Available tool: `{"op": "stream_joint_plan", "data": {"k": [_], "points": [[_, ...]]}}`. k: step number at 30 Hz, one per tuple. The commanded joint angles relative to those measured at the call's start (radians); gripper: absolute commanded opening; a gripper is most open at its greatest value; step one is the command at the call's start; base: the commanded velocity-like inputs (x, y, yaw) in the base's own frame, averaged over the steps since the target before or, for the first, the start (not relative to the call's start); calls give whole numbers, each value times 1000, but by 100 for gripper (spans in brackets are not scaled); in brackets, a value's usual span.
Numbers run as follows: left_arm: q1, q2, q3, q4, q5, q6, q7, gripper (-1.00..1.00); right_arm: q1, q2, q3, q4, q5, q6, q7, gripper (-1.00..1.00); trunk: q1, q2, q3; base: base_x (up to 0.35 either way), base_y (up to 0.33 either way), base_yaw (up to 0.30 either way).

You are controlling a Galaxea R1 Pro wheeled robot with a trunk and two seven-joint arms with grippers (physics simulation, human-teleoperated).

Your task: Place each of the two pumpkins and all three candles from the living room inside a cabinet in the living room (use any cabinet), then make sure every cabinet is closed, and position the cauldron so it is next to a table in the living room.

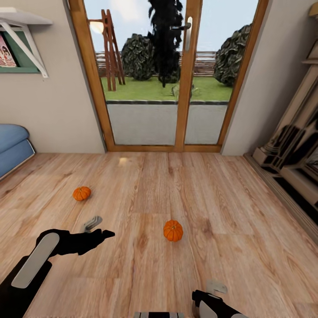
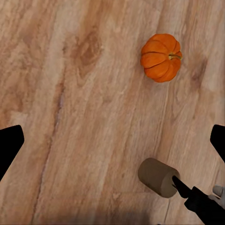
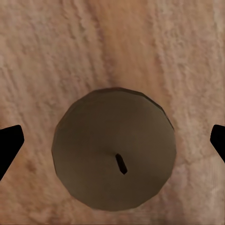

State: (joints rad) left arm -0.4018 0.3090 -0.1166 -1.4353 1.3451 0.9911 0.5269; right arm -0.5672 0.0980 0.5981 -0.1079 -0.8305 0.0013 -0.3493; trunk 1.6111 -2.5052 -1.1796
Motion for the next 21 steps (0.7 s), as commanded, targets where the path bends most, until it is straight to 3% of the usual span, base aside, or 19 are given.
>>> {"op": "stream_joint_plan", "data": {"k": [1,12,17,21], "points": [[0,1,-1,-1,12,0,11,100,0,0,9,-1,-9,0,-5,100,0,-1,-5,0,0,0],[0,2,-3,-2,15,0,11,100,0,1,9,-2,-9,-1,-5,100,5,-3,-47,0,0,0],[0,2,-3,-2,16,0,10,100,0,2,9,-2,-8,-2,-5,100,5,-3,-47,0,0,0],[0,2,-4,-2,16,-1,11,100,0,2,9,-2,-7,-3,-5,100,7,-4,-63,0,0,0]]}}
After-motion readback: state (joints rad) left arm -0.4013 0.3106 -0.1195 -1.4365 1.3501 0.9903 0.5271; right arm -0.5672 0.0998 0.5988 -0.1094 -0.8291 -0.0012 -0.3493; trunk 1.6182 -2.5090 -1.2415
